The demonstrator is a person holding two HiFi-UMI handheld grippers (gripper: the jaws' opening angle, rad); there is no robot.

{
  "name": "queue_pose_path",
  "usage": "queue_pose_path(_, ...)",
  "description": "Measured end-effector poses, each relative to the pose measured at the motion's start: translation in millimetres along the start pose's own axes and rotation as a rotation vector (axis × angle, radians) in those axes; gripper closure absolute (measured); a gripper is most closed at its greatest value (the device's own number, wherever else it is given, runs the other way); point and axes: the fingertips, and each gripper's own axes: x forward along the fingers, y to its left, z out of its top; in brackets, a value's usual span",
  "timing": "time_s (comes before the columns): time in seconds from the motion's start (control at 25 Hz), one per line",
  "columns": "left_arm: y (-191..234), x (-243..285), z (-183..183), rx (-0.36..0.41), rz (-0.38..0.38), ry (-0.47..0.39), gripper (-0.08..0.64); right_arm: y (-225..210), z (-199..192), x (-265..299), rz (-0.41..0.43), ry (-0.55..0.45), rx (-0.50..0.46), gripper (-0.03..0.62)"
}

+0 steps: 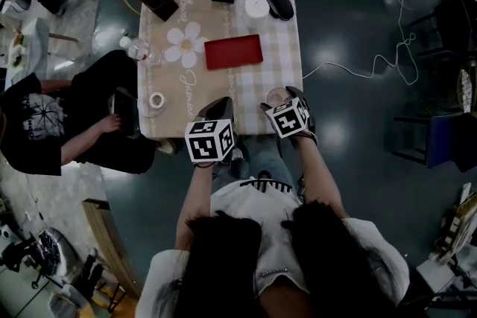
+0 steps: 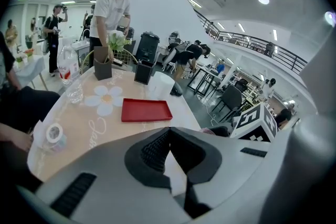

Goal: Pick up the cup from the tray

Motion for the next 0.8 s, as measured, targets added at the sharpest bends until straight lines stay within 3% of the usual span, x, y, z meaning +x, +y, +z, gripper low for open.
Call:
queue_pose_path(0.48,-8.9,-6.5,3.2,0.021,-0.025,-0.028,0.552,-3.7,30.5,-38.7,-0.007,-0.144,0.057,0.196)
queue_pose_path(0.64,-14.5,-14.2,7.1,0.031,-0.036,-0.058,0.552,-5.7,56.1,-68.9,-0.058,-0.277,0.077,0.198)
queue_pose_path(0.8,-17.1,-25.5,8.9,0.030,-0.043,-0.092,0.552,2.2,79.6,-104.6,0.017,-0.437,0.207,0.199)
